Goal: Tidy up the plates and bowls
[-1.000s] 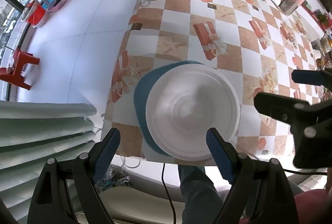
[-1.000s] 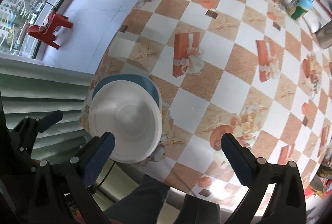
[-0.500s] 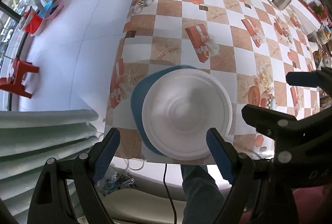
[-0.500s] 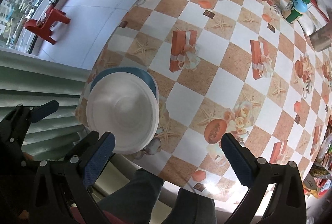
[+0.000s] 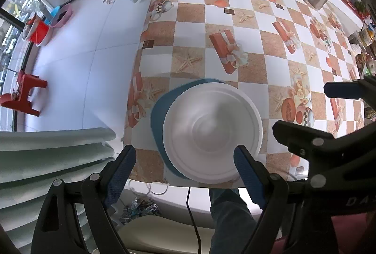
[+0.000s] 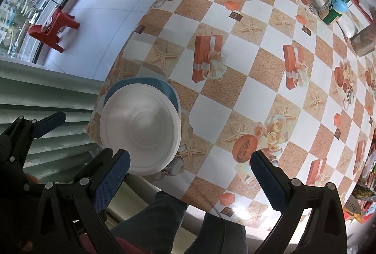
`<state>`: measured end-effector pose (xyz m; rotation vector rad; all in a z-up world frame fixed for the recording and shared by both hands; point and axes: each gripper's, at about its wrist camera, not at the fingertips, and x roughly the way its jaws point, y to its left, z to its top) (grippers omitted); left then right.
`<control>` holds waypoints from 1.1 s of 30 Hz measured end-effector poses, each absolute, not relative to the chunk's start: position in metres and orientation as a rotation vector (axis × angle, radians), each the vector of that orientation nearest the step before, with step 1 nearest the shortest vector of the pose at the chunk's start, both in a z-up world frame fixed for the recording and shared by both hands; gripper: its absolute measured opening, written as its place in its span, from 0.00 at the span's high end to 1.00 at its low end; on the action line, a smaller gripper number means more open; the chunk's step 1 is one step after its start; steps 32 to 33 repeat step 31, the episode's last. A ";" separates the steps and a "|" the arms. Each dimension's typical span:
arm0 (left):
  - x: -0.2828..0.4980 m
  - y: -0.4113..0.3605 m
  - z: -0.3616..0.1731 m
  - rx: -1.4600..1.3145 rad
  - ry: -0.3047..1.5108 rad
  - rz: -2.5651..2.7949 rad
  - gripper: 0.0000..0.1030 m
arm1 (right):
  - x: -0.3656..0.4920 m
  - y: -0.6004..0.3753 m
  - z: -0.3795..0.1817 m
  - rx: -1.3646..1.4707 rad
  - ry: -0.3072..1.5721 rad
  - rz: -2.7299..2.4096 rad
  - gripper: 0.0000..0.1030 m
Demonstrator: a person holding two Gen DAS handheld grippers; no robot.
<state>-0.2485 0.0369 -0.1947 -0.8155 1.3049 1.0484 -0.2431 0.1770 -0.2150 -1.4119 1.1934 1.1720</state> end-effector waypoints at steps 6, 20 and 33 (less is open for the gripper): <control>-0.243 0.037 -0.194 -0.805 1.315 1.038 0.15 | -0.241 0.177 -0.215 -1.409 1.199 1.174 0.00; -0.229 0.039 -0.198 -0.803 1.347 1.032 0.15 | -0.230 0.176 -0.221 -1.371 1.242 1.159 0.00; -0.218 0.043 -0.195 -0.819 1.276 1.041 0.15 | -0.219 0.171 -0.226 -1.378 1.271 1.161 0.00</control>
